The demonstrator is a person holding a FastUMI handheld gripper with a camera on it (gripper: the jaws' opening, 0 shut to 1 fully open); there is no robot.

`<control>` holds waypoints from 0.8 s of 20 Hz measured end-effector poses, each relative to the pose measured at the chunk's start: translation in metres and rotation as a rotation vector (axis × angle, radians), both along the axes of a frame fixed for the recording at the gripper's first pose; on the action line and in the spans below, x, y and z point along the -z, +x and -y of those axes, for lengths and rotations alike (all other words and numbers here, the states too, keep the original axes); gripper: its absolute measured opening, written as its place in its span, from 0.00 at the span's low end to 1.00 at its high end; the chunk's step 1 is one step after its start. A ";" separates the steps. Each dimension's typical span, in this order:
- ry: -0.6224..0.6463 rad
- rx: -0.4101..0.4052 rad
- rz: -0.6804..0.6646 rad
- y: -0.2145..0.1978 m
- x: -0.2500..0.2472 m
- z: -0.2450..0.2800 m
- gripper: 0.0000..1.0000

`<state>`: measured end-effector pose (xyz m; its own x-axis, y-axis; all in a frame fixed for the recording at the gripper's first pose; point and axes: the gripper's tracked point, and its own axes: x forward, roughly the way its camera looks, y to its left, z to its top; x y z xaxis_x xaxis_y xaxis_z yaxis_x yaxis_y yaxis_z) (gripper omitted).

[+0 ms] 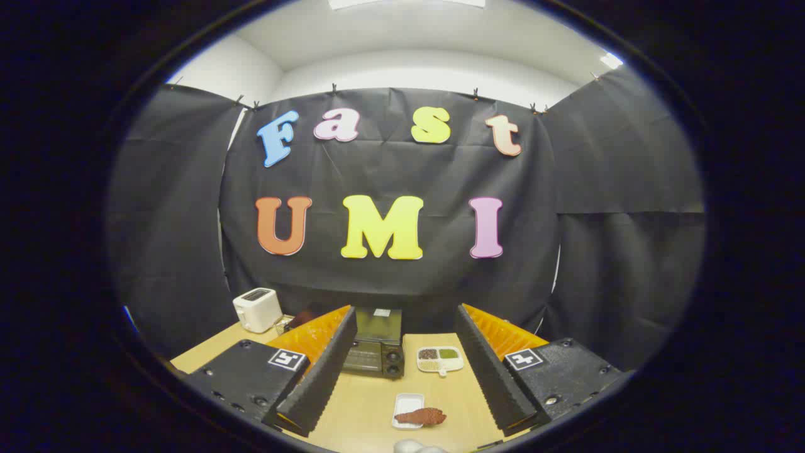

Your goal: Open the toaster oven, put the food inside, and close the toaster oven door.

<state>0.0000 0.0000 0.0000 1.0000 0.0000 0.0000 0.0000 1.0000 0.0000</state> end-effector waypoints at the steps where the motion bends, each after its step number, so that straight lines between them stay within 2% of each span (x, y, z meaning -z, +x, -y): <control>1: -0.011 0.003 -0.003 0.003 -0.001 -0.001 1.00; 16: -0.022 0.000 0.006 0.010 0.002 -0.037 1.00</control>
<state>0.0096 0.0366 -0.0016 1.0000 0.0005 0.0058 -0.0003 0.9997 -0.0224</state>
